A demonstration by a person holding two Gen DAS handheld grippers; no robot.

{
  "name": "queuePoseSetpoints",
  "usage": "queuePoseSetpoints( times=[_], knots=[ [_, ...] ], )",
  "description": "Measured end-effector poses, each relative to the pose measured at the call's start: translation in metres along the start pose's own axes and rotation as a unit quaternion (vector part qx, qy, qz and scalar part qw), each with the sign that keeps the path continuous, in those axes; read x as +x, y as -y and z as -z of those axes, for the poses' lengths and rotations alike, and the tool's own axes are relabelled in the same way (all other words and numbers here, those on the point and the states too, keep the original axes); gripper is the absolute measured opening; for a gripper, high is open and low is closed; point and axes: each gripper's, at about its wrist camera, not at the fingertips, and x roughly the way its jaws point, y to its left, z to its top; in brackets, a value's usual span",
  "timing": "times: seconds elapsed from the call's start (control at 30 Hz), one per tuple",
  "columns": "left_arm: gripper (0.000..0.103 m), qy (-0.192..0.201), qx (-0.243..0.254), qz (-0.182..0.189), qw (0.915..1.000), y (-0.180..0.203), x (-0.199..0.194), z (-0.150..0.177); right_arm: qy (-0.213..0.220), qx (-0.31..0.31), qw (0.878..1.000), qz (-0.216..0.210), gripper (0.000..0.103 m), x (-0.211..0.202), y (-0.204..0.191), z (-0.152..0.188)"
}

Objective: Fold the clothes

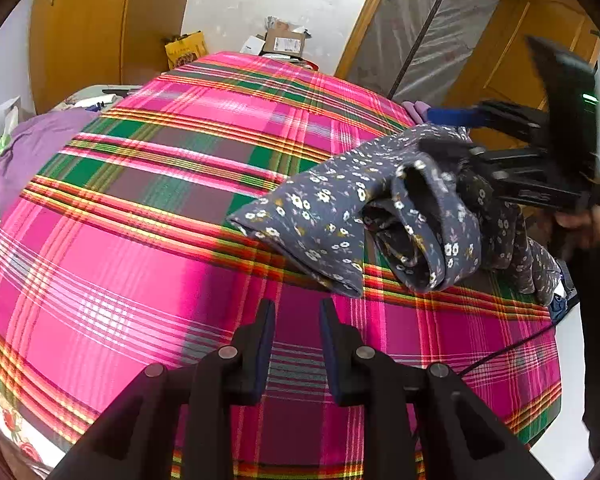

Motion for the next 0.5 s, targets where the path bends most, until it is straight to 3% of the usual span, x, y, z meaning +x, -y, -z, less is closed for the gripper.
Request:
queuePoseSetpoints(
  times=[0.1, 0.3, 0.33, 0.37, 0.4, 0.43, 0.5],
  knots=[
    [0.023, 0.004, -0.002, -0.004, 1.0, -0.005, -0.003, -0.002, -0.06, -0.033, 0.997, -0.022, 0.053, 0.027, -0.006, 0.005],
    [0.023, -0.002, -0.013, -0.009, 0.9999, -0.014, 0.003, -0.004, -0.096, -0.027, 0.993, -0.061, 0.052, 0.045, -0.003, 0.007],
    [0.023, -0.004, -0.013, -0.01, 0.9999, -0.014, 0.004, -0.004, -0.095, -0.023, 0.993, -0.06, 0.046, 0.046, -0.002, 0.005],
    [0.023, -0.004, -0.013, -0.01, 0.9999, -0.015, 0.004, -0.005, -0.094, -0.02, 0.994, -0.058, 0.023, 0.047, -0.001, 0.003],
    [0.023, -0.004, -0.012, -0.01, 0.9999, -0.015, 0.004, -0.005, -0.092, -0.018, 0.994, -0.056, 0.012, 0.048, 0.0, 0.001],
    [0.023, -0.003, -0.011, -0.01, 0.9999, -0.015, 0.004, -0.005, -0.091, -0.015, 0.994, -0.054, 0.006, 0.049, 0.001, -0.001],
    [0.023, 0.0, -0.01, -0.012, 0.9999, -0.016, 0.003, -0.006, -0.07, 0.007, 0.996, -0.049, 0.005, 0.046, 0.008, -0.006]
  ],
)
